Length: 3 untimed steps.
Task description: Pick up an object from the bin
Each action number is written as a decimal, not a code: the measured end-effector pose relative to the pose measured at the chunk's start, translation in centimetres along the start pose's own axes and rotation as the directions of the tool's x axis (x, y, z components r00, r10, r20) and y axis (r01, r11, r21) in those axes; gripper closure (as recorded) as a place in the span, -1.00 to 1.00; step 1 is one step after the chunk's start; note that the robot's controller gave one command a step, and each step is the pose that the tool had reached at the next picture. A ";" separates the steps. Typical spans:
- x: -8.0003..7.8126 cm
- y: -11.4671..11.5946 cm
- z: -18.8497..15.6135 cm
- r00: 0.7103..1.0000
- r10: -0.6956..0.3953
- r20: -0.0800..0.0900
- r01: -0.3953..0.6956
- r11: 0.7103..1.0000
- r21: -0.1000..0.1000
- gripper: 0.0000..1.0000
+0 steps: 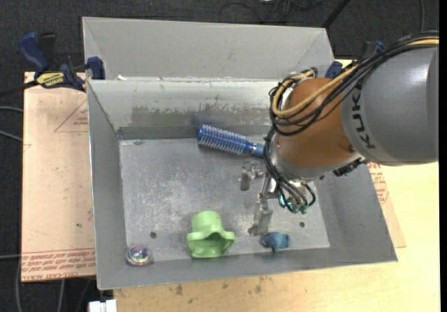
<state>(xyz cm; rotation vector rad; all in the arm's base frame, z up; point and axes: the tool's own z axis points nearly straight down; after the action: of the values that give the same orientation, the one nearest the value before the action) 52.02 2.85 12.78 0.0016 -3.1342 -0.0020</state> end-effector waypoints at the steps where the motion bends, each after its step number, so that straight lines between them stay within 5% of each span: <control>1: -8.8 -5.1 3.0 0.999 0.044 0.014 -0.044 0.999 0.002 -1.00; 2: -12.7 -12.0 3.2 1.000 -0.019 0.015 0.019 1.000 0.004 -1.00; 3: -12.0 -10.7 5.6 0.998 0.063 0.009 -0.063 0.998 -0.001 -1.00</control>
Offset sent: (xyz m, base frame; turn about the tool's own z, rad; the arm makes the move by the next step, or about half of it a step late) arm 0.0845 -0.0483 -0.0293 0.0388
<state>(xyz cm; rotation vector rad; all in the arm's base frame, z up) 63.95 -7.83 7.07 -0.0969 -3.1416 -0.0029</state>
